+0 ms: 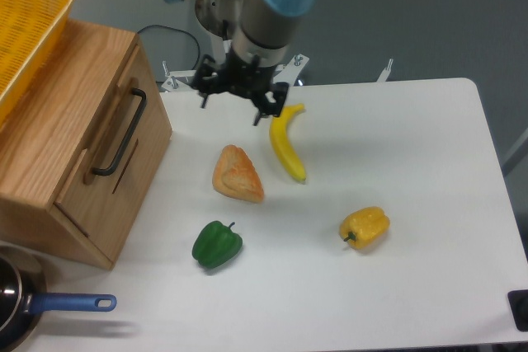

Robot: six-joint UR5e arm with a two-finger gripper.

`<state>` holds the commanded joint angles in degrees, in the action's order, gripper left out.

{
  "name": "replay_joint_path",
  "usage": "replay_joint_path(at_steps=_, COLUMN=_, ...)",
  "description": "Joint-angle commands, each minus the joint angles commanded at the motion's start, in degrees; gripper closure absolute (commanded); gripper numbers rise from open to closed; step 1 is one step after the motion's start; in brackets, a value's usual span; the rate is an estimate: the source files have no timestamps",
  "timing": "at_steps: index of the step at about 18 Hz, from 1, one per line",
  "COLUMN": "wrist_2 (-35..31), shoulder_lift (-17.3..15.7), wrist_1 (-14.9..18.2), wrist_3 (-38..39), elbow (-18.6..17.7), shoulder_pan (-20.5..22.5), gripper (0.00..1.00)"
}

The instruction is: Slide the top drawer open

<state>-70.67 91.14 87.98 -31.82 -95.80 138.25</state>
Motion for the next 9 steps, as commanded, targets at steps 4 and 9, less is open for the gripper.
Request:
replay_joint_path(at_steps=4, wrist_2=1.85, shoulder_lift=0.17, wrist_1=0.00, wrist_3=1.94, elbow=0.44, shoulder_pan=-1.58, gripper=0.00)
replay_joint_path(at_steps=9, wrist_2=4.14, shoulder_lift=0.88, wrist_1=-0.26, wrist_3=5.10, elbow=1.14, shoulder_pan=-2.55, gripper=0.00)
